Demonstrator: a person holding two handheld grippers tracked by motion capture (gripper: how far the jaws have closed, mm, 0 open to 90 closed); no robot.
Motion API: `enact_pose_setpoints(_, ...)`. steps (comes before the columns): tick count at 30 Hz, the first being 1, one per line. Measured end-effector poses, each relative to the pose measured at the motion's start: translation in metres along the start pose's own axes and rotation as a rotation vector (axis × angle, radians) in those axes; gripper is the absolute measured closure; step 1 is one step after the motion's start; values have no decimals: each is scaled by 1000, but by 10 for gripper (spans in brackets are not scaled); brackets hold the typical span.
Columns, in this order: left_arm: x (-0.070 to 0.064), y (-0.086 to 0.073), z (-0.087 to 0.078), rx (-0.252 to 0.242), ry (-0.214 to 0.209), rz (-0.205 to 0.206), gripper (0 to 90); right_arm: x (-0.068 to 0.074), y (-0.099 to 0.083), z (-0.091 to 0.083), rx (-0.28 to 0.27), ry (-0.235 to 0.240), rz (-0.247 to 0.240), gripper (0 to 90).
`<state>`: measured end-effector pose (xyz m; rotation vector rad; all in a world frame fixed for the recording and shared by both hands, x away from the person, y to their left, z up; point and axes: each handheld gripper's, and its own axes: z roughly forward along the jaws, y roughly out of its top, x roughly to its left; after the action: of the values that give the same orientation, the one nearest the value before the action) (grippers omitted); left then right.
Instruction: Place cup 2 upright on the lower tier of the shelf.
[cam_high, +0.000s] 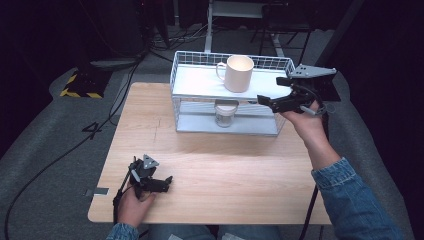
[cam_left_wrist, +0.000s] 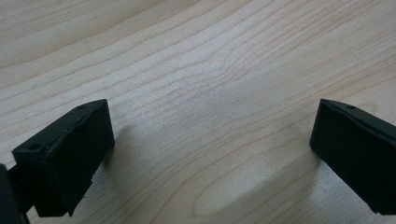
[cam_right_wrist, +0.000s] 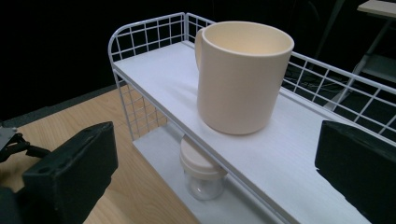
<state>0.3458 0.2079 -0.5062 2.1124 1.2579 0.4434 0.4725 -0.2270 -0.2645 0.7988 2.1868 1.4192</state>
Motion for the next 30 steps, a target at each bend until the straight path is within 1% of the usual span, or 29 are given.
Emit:
enact_pose_setpoints(6,0,0,0,1,0,0,2,-1,-14,-17,17,-1,5,0)
enact_pose_setpoints(12,0,0,0,1,0,0,2,-2,-27,-34,13,0,20,1)
enact_pose_setpoints(15,0,0,0,1,0,0,1,-1,-33,-40,22,0,39,17)
enact_pose_setpoints(21,0,0,0,0,1,1,2,-1,-48,-51,37,3,61,30)
enact_pose_setpoints(25,0,0,0,0,1,0,2,-1,-59,-57,67,-2,62,36)
enact_pose_setpoints(26,0,0,0,1,0,0,2,0,-62,-59,83,-10,63,36)
enact_pose_setpoints(30,0,0,0,1,1,0,2,0,-75,-61,92,-11,81,37)
